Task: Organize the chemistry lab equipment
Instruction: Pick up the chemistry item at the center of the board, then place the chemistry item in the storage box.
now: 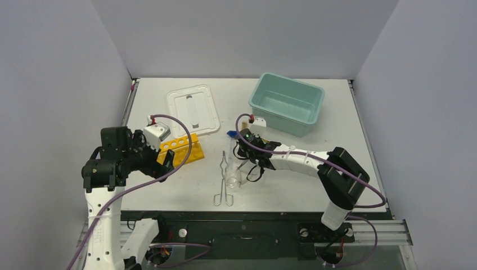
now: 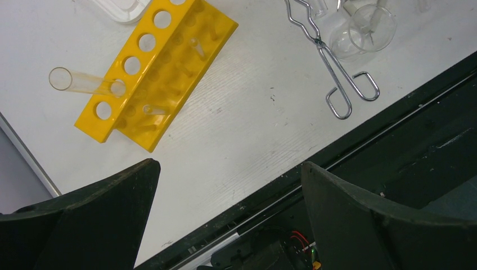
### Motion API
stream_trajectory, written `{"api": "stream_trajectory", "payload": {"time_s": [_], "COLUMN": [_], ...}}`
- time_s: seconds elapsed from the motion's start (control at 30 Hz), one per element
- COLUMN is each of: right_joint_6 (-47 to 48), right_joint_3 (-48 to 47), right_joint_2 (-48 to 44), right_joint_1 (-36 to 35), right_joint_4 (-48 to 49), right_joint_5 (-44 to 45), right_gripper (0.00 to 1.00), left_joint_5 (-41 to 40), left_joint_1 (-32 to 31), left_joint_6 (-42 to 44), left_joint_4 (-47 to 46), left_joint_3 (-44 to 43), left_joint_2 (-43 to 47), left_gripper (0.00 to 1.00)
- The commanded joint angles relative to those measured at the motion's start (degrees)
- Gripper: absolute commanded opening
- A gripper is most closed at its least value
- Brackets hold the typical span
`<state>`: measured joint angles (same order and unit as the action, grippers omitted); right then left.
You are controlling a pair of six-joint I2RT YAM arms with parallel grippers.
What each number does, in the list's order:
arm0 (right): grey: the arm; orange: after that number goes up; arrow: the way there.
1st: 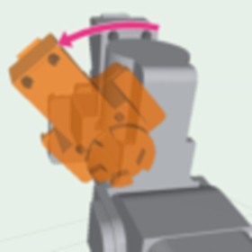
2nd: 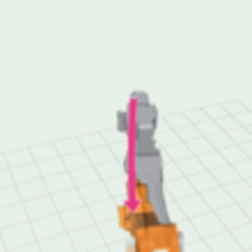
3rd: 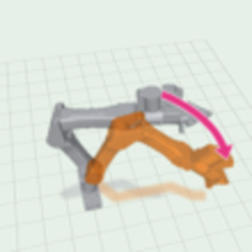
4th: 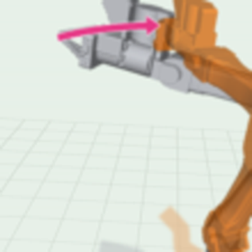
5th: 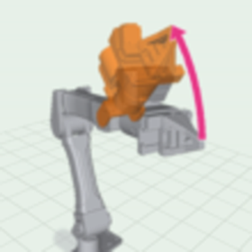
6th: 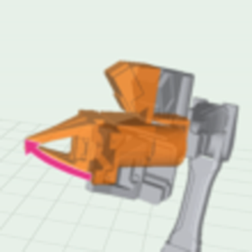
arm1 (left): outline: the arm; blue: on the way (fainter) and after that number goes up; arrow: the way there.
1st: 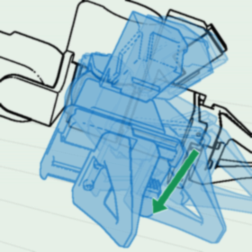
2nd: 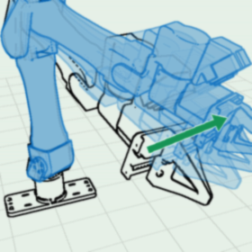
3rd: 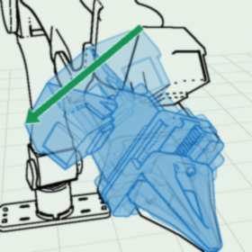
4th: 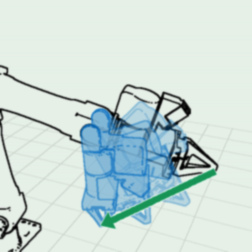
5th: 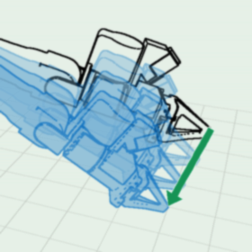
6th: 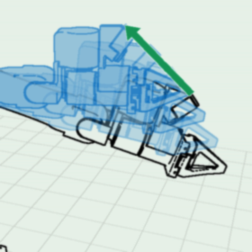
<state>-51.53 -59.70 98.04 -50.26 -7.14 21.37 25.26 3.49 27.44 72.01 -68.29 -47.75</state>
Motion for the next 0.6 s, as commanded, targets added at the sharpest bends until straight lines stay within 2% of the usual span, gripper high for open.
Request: {"api": "stream_trajectory", "payload": {"time_s": [0.0, 0.07, 0.27, 0.43, 0.57], "right_joint_6": [1.3, 2.05, 4.96, 5.51, 5.34], "right_joint_3": [-2.76, -3.62, -9.12, -14.87, -18.57], "right_joint_2": [-4.88, -7.18, -14.75, -14.45, -10.72], "right_joint_1": [1.99, 4.17, 16.76, 26.5, 33.23], "right_joint_4": [2.68, 1.33, -3.78, -5.91, -6.81], "right_joint_5": [-1.96, -3.92, -9.66, -14.24, -15.4], "right_gripper": [0.0, 0.0, 0.0, 0.0, 0.0], "left_joint_5": [-0.3, -0.55, -0.54, 0.34, 0.11], "left_joint_1": [0.12, 0.12, 0.12, 0.12, 0.12], "left_joint_6": [-0.24, -0.16, -0.37, -1.01, -0.99], "left_joint_4": [-0.28, -0.29, -0.66, -1.04, -1.01], "left_joint_3": [-1.56, -1.53, -1.13, -0.89, -0.74], "left_joint_2": [0.24, 0.35, 0.22, 0.17, 0.36], "left_gripper": [0.97, 0.97, 0.97, 0.97, 0.97]}}
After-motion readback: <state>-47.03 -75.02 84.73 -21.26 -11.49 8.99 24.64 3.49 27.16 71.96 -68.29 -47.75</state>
